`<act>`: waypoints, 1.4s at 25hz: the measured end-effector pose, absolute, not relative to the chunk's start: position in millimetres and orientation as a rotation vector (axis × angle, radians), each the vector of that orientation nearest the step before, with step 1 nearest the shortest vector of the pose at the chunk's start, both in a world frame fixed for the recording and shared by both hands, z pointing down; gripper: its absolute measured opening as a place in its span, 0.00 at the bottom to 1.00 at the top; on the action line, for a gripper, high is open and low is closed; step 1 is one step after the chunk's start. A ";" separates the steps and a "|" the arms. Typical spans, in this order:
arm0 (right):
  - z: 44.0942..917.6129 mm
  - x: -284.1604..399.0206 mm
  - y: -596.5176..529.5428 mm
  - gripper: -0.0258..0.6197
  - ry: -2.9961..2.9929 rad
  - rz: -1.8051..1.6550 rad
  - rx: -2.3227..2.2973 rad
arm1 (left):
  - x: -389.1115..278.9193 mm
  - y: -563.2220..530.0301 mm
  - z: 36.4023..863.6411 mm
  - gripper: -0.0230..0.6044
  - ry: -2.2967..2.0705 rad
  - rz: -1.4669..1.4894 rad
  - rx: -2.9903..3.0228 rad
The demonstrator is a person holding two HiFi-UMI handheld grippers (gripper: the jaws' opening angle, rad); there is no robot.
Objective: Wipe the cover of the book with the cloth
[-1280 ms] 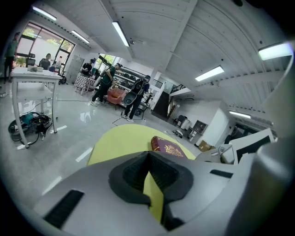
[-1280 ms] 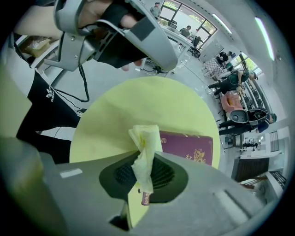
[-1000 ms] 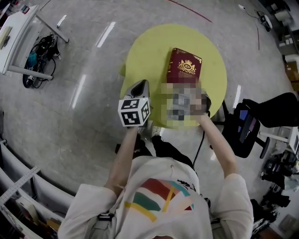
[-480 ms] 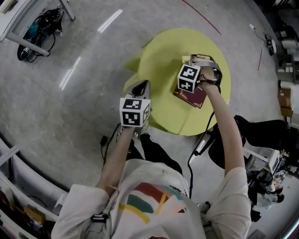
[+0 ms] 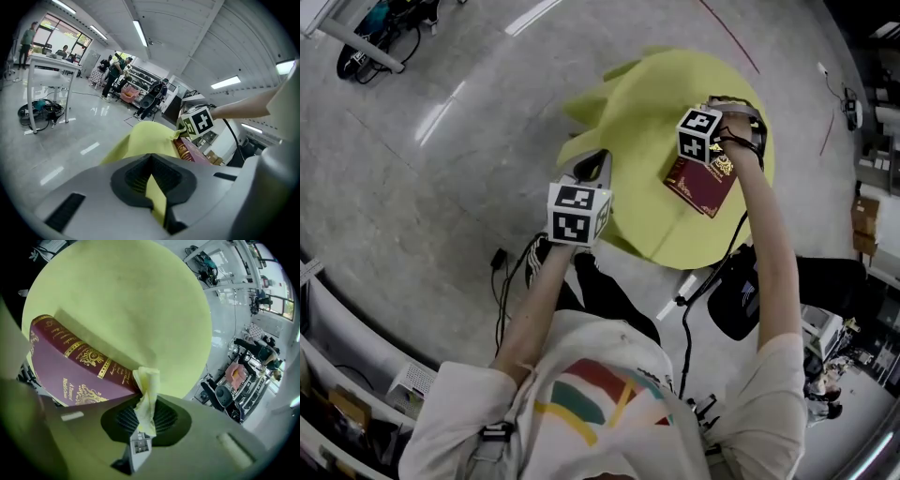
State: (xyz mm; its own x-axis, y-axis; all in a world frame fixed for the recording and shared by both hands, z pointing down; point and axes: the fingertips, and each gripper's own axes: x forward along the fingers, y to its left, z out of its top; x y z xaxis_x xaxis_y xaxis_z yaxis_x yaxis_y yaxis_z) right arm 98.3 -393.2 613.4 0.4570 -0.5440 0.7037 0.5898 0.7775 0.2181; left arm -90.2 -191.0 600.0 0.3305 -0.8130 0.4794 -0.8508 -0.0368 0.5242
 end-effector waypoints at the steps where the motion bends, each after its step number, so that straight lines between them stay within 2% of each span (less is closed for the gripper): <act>1: 613.9 99.1 -393.7 0.08 -0.837 -0.695 -0.060 | -89.2 -191.0 599.6 0.06 -1.471 0.061 1.834; 9: 613.2 98.5 -376.1 0.08 -0.793 -0.726 -0.120 | -88.3 -184.2 595.3 0.06 -1.475 0.047 1.828; 25: 613.6 72.1 -204.3 0.08 -0.935 -0.762 -0.507 | -94.3 -190.8 575.3 0.06 -1.510 0.003 1.841; 35: 616.6 67.1 -148.4 0.08 -0.963 -0.837 -0.621 | -85.7 -183.1 573.2 0.06 -1.508 -0.002 1.847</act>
State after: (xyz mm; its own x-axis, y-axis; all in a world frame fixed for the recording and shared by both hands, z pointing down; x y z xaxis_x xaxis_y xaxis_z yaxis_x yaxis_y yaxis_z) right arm 67.1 -148.4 616.6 0.3142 -0.3308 0.8899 0.8351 0.5421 -0.0933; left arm -85.7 -183.1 573.2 0.3093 -0.8465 0.4334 -0.8454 -0.0360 0.5329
